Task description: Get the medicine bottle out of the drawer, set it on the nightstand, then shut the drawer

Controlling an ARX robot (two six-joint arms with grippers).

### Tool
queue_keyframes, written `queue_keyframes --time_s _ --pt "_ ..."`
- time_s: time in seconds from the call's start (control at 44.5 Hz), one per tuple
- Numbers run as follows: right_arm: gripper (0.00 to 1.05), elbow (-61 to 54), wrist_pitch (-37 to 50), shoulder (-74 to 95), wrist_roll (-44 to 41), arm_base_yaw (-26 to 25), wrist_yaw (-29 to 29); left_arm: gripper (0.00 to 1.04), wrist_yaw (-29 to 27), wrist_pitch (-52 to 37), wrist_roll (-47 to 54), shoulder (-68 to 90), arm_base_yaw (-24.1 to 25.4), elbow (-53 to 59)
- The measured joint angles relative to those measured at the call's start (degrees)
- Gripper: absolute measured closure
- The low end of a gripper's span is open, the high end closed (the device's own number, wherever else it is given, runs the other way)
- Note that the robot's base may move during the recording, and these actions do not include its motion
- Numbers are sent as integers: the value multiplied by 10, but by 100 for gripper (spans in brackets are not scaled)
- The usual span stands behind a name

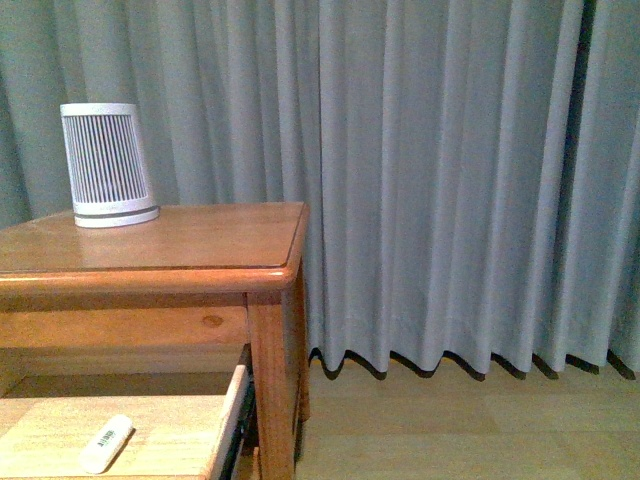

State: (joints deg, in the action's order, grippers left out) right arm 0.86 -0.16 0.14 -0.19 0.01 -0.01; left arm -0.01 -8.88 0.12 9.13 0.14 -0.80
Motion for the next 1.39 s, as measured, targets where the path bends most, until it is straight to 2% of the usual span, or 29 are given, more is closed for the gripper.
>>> queue_keyframes --time_s 0.112,0.427,0.45,0.742,0.922,1.395 --pt "7 0 0 0 0 0 0 101 0 82 0 -71 0 4" --pt "7 0 0 0 0 0 0 101 0 87 0 -87 0 4" --pt "7 0 0 0 0 0 0 99 1 88 0 -88 0 4" --pt "7 0 0 0 0 0 2 32 1 89 0 -88 0 4" --pt "7 0 0 0 0 0 0 5 0 89 0 -88 0 4" --pt "7 0 1 0 0 -1 -1 7 -2 89 0 -89 -2 4"
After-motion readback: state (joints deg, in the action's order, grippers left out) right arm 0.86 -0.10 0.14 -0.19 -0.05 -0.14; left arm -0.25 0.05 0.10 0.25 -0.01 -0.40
